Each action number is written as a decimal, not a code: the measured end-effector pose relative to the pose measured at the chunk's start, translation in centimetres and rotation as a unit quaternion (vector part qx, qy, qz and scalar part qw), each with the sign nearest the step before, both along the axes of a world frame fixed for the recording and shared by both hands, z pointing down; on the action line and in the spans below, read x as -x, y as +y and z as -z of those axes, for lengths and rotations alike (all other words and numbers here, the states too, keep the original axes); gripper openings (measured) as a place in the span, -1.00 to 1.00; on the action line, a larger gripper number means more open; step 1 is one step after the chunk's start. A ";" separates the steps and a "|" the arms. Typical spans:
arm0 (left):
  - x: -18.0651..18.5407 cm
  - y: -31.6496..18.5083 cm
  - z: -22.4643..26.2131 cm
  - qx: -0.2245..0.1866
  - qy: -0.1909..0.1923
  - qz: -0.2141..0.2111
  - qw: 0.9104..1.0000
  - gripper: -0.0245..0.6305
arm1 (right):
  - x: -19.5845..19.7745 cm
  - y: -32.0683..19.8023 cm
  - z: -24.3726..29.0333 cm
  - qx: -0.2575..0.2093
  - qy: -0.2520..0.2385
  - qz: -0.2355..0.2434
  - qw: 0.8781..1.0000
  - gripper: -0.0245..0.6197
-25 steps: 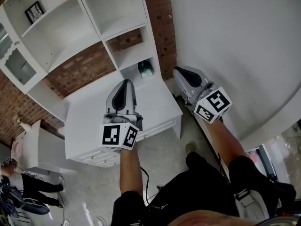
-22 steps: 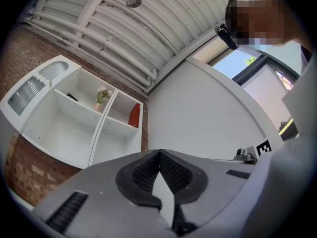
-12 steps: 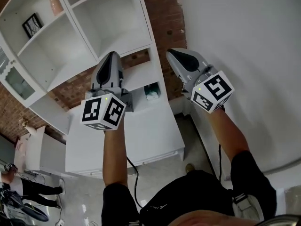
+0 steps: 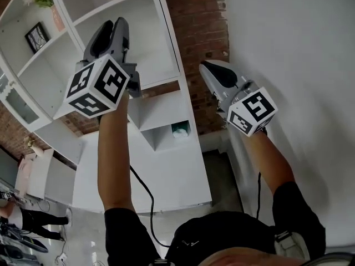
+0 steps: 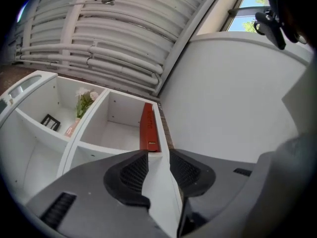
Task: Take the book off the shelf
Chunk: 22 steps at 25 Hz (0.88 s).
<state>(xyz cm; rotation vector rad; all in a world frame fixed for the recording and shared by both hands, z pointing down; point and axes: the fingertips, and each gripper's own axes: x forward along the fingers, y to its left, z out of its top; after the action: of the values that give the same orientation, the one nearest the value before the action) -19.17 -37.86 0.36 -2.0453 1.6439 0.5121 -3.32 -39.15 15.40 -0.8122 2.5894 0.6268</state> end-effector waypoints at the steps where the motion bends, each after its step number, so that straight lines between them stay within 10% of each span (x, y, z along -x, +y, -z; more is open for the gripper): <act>1: -0.2 -0.9 1.0 0.005 -0.005 0.006 1.000 -0.50 | 0.0 -0.4 0.3 -0.003 0.000 0.000 1.000 -0.92; 11: -2.3 -8.6 8.2 0.081 -0.057 0.036 0.994 -0.08 | -0.9 -1.6 1.6 -0.015 -0.021 -0.011 1.000 -0.92; 22: -2.7 -13.9 9.6 0.145 -0.068 0.075 0.984 -0.05 | -4.0 -2.6 1.0 -0.021 -0.027 -0.036 0.999 -0.92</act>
<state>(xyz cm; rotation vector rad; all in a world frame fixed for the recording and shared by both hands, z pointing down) -16.48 -51.71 -9.22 -2.0794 1.8585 0.0812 0.64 -41.74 14.42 -0.8988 2.4995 0.6687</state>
